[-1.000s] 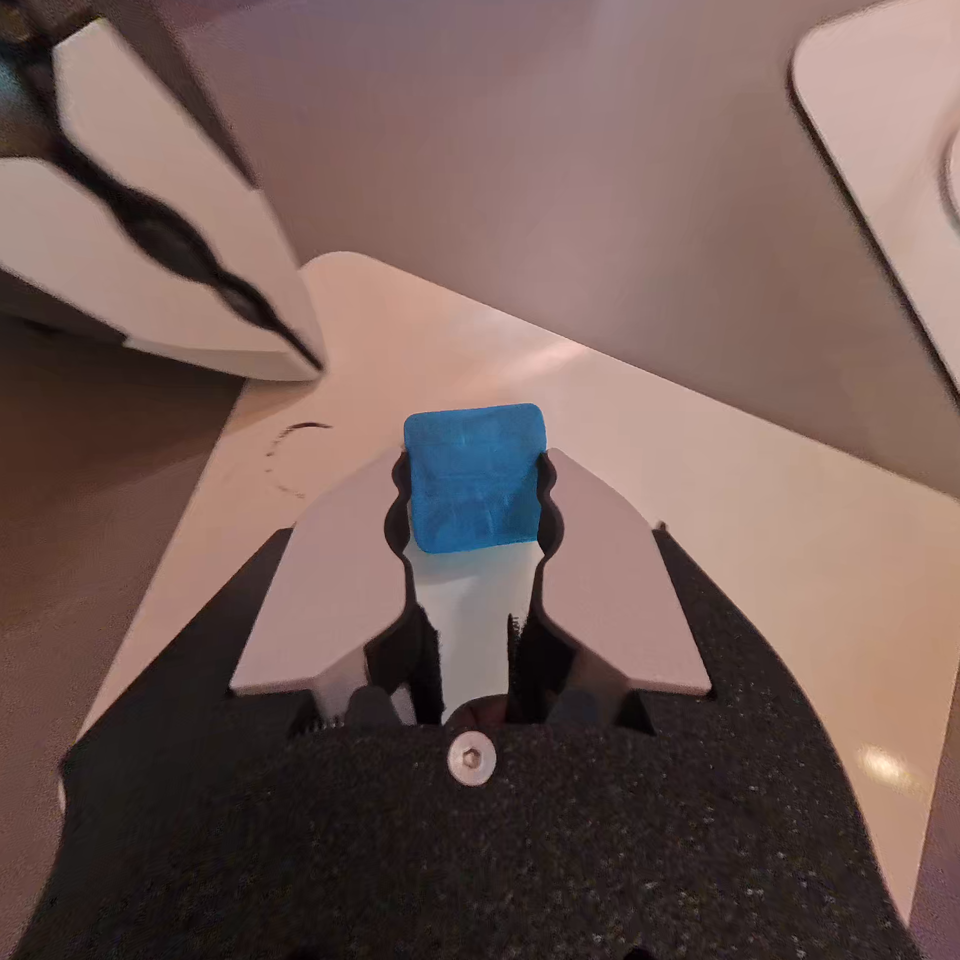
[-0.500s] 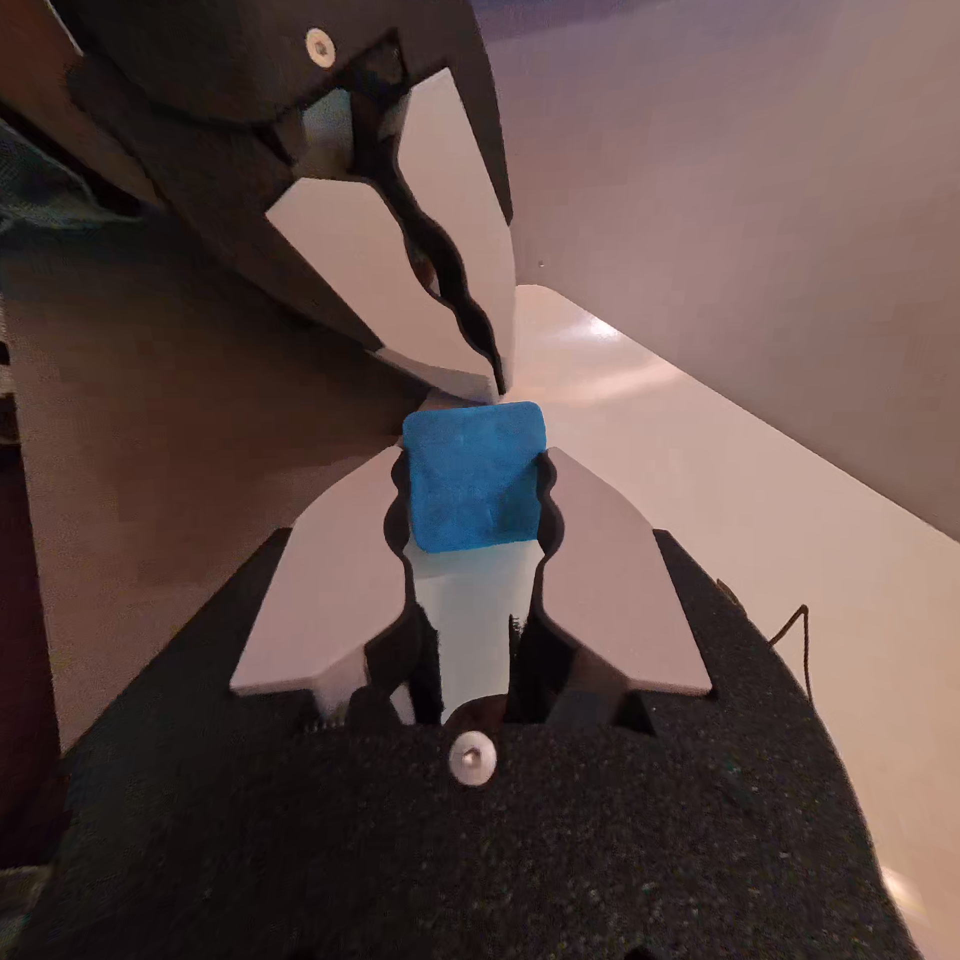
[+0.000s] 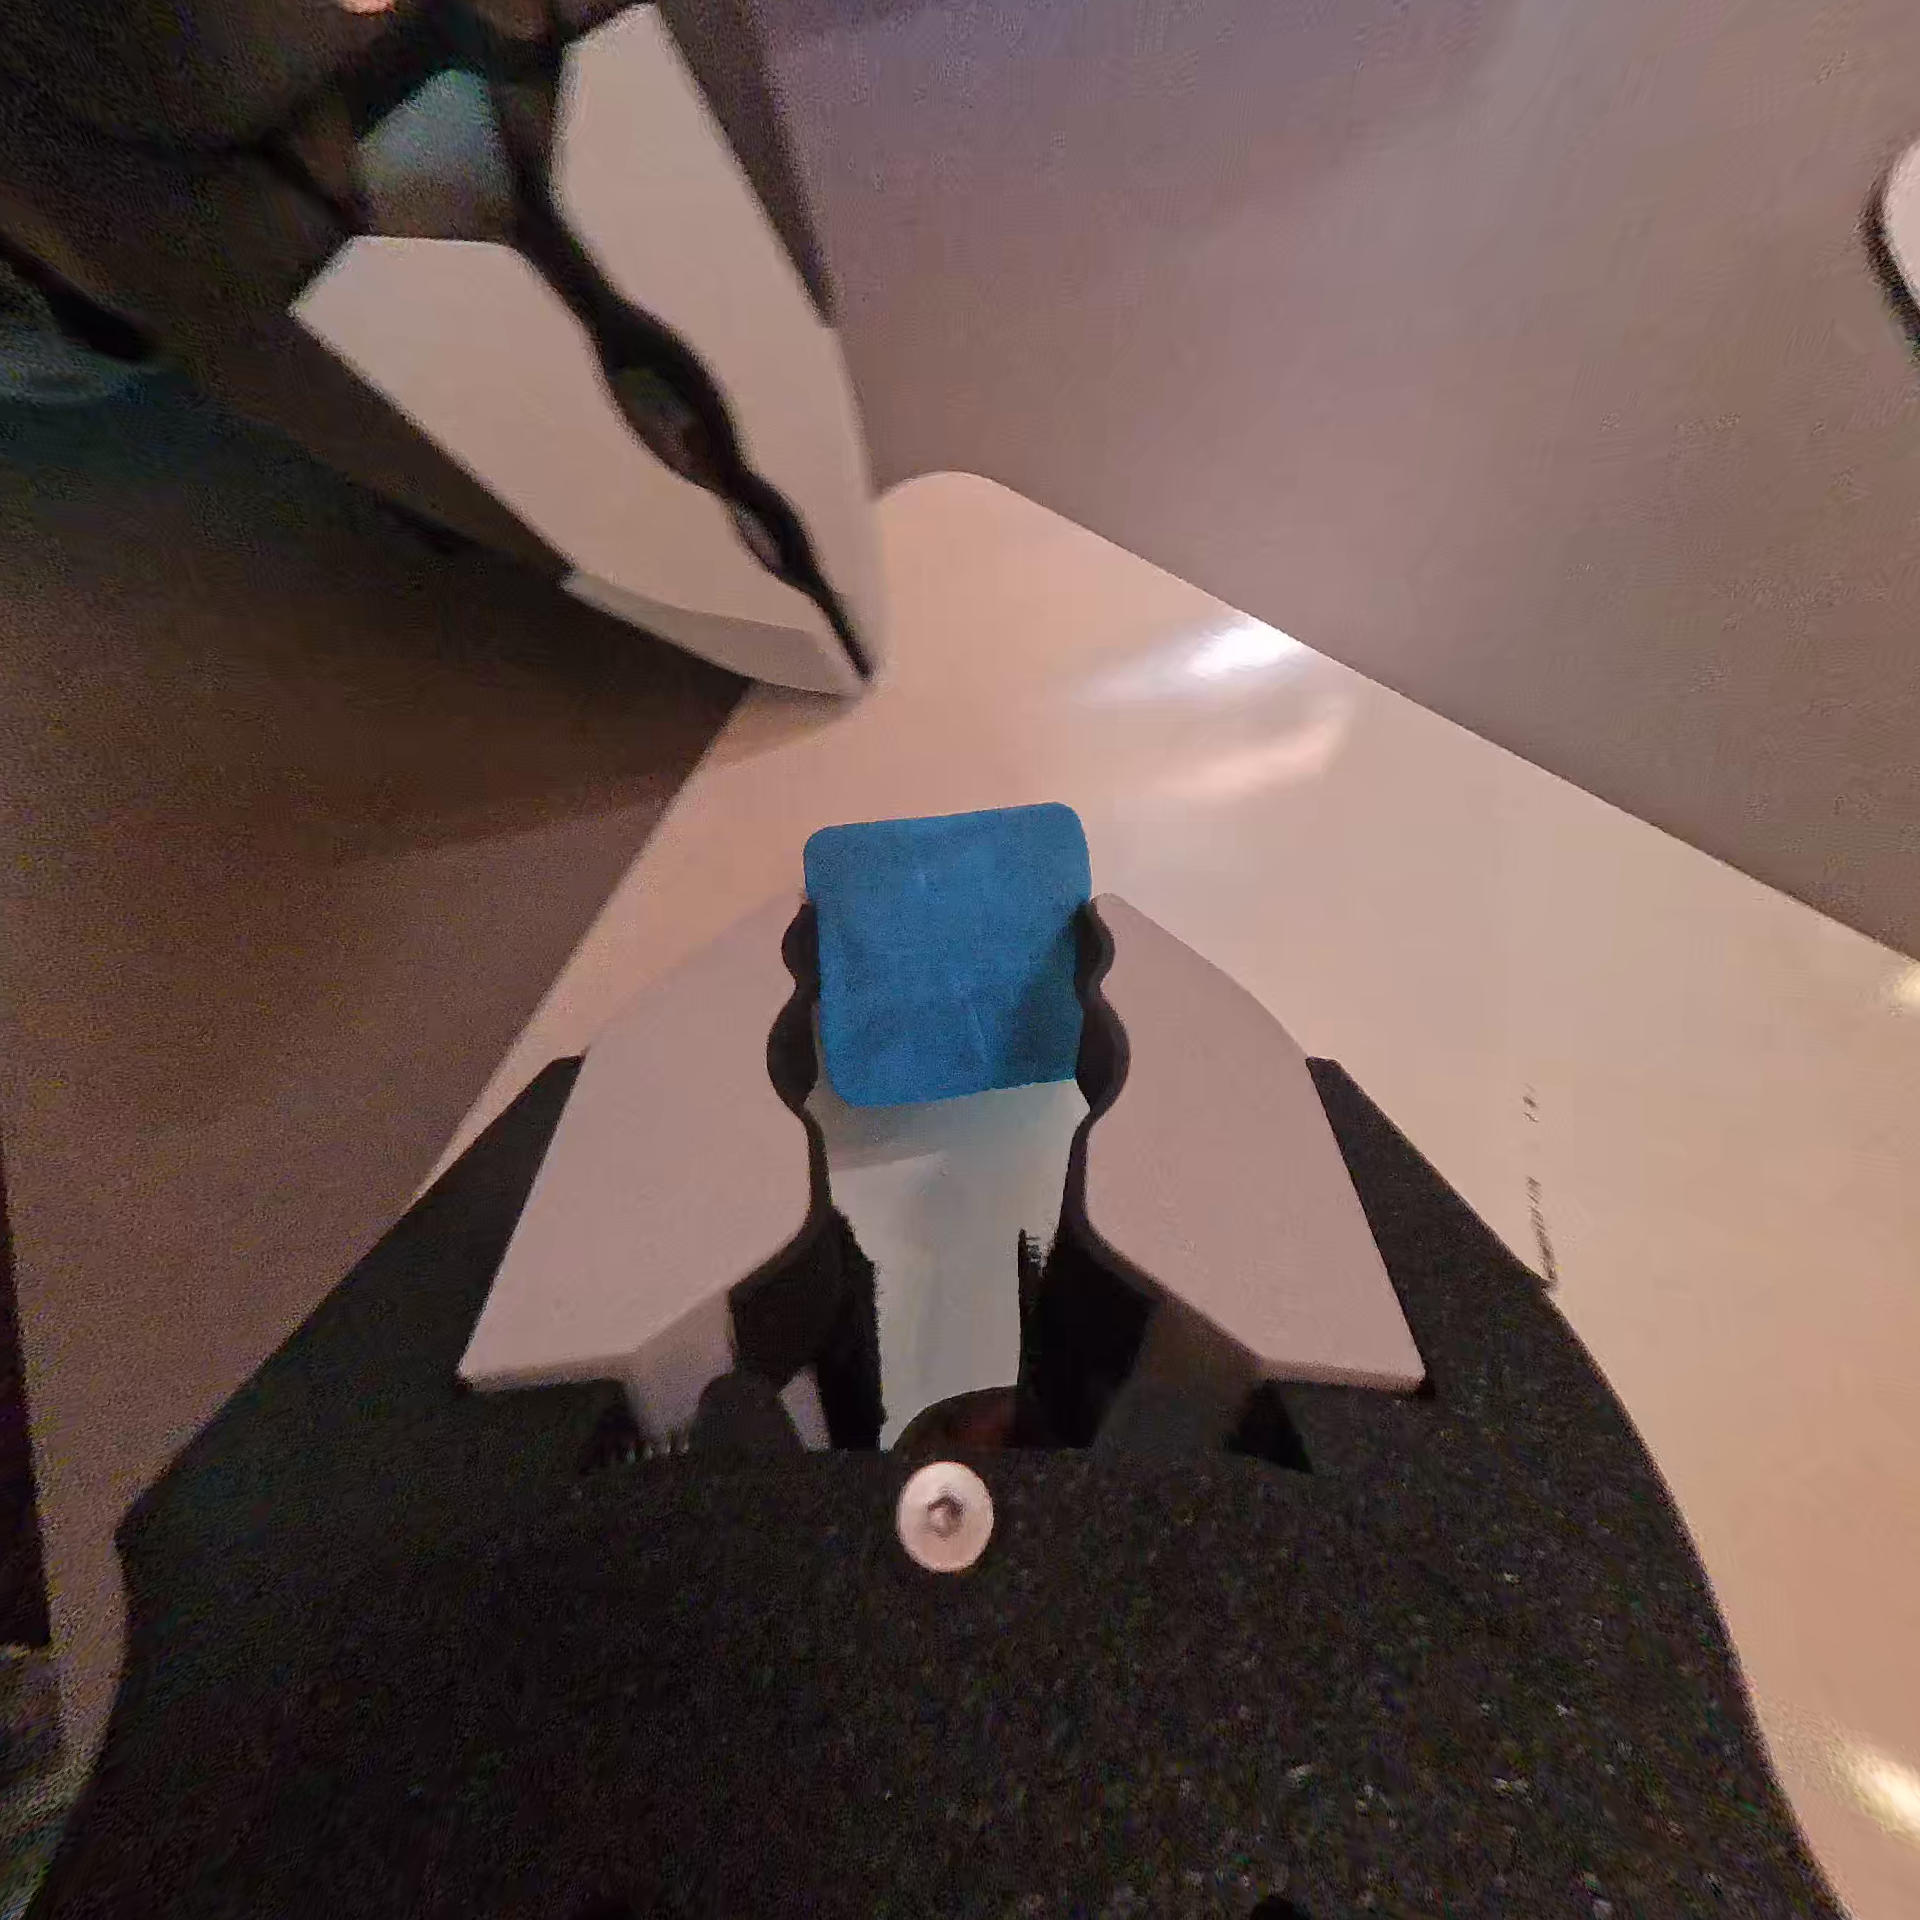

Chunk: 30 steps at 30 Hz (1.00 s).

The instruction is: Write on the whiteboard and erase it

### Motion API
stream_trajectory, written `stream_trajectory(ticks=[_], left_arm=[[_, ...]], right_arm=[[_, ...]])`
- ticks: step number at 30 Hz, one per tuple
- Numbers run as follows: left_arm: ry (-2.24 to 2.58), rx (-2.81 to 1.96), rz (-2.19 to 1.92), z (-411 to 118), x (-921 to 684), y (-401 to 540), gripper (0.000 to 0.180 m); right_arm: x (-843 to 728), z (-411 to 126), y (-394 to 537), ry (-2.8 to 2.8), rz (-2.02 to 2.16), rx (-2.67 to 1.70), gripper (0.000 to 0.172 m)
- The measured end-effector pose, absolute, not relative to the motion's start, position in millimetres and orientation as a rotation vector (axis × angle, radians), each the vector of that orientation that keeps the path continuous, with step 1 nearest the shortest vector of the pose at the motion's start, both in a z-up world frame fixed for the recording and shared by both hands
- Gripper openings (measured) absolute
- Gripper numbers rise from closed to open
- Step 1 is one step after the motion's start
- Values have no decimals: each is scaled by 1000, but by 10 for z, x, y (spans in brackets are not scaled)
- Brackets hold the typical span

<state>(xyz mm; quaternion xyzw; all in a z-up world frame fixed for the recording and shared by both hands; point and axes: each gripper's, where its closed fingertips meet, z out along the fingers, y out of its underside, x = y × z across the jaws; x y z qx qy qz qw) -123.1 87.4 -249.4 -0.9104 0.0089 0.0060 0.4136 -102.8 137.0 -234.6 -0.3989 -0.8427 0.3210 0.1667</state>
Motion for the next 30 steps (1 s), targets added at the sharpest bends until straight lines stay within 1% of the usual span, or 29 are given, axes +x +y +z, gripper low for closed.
stream_trajectory(ticks=[3,5,7,10,12,14,16,18,20,23,25,27,28,30], left_arm=[[26,-2288,24,-2494,-1230,873,1],[32,-2288,37,-2494,-1230,874,1],[32,-2287,37,-2493,-1229,873,1],[25,-2288,27,-2494,-1231,875,1],[28,-2288,32,-2495,-1230,876,1],[27,-2288,32,-2494,-1231,876,1],[30,-2287,37,-2494,-1230,876,1],[36,-2287,51,-2494,-1230,876,1],[36,-2287,51,-2494,-1230,876,1],[25,-2287,29,-2495,-1229,877,1],[22,-2288,26,-2495,-1230,878,1],[21,-2288,22,-2495,-1229,878,1],[21,-2288,21,-2495,-1230,878,1],[21,-2288,21,-2495,-1229,878,1]], right_arm=[[-1375,-2360,2456,-2114,781,-1452,48],[-1433,-2362,2845,-1992,746,-1593,48],[-1391,-2362,2598,-2043,725,-1515,48],[-1096,-2353,1609,-2274,904,-1255,48],[-946,-2352,1419,-2360,900,-1143,48],[-996,-2349,1718,-2345,914,-1236,48],[-1211,-2360,2457,-2141,757,-1402,48],[-1308,-2360,2854,-1993,745,-1563,48],[-1301,-2357,2585,-2039,740,-1502,48],[-1024,-2343,1258,-2316,968,-1175,48],[-708,-2343,635,-2489,993,-931,48],[-659,-2345,605,-2551,996,-848,48],[-714,-2322,689,-2560,1092,-933,48],[-994,-2313,1168,-2483,1101,-1091,48]])
